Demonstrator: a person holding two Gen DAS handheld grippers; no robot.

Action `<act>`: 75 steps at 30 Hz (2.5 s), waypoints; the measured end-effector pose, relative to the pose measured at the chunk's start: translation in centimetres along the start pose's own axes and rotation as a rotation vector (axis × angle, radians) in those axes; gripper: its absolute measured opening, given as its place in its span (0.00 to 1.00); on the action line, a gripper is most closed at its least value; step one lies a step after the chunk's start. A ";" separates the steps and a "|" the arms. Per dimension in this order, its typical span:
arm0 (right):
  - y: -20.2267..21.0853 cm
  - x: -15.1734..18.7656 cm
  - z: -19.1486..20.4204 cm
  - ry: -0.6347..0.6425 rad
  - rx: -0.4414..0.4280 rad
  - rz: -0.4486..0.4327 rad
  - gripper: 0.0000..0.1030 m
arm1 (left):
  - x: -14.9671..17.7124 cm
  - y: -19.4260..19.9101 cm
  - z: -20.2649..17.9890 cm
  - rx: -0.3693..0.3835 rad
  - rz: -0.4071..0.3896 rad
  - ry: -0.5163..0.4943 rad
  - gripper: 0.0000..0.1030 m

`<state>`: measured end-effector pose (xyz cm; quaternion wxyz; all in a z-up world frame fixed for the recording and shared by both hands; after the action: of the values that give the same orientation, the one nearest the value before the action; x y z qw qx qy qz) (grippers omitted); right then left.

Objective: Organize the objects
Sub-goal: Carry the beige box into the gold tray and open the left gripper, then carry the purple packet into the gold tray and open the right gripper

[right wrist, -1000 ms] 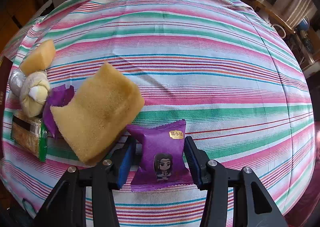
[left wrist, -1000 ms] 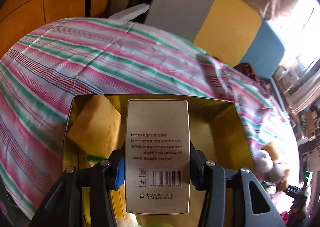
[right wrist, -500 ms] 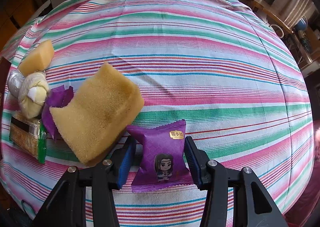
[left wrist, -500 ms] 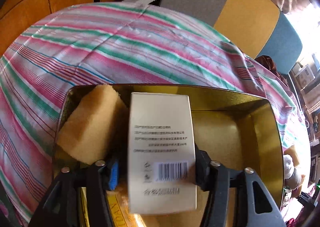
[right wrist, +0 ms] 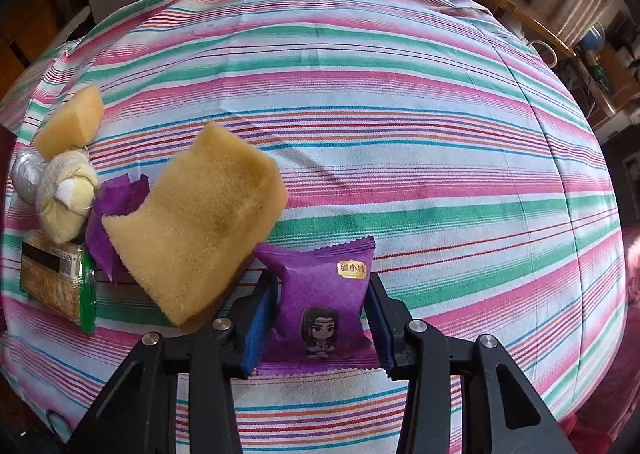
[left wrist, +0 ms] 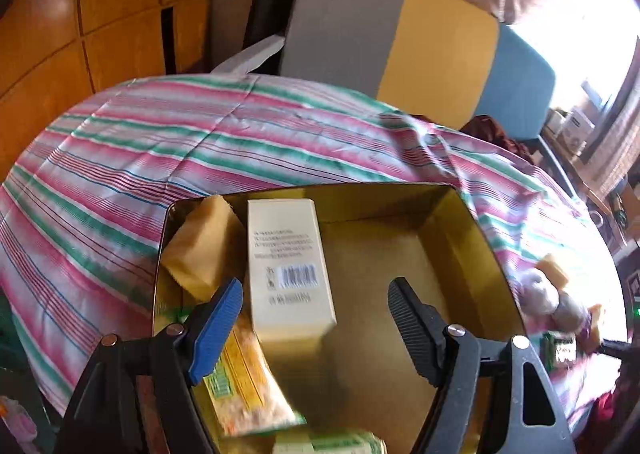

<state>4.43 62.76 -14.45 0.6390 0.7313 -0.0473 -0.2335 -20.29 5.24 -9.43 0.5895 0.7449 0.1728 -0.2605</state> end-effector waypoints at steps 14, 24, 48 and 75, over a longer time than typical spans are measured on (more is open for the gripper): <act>3.4 2.0 2.6 -0.024 -0.003 0.018 0.37 | 5.2 4.4 -2.5 0.100 -0.017 -0.065 0.74; 6.5 5.5 7.1 -0.015 -0.272 -0.026 0.38 | 7.2 5.1 -2.2 0.125 -0.002 -0.059 0.74; 10.7 6.0 29.0 0.354 -0.500 -0.052 0.38 | 8.6 7.3 2.2 0.078 -0.034 0.000 0.74; 7.2 2.0 52.4 0.513 -0.530 -0.063 0.43 | 8.5 8.1 6.0 -0.024 -0.081 0.033 0.74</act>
<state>-13.19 12.91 -12.06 0.7898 0.5765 0.1988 -0.0662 -9.94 -3.01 -9.08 0.5844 0.7342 0.2157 -0.2699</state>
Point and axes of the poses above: each gripper's, at about its wrist camera, not at the fingertips, and y roughly against the way its jaws point, z to its left, x to its underside, the point moved 8 cm from there along -y, roughly the way its jaws point, and after that the axes turned 1 degree about y, right-handed, at the moved point
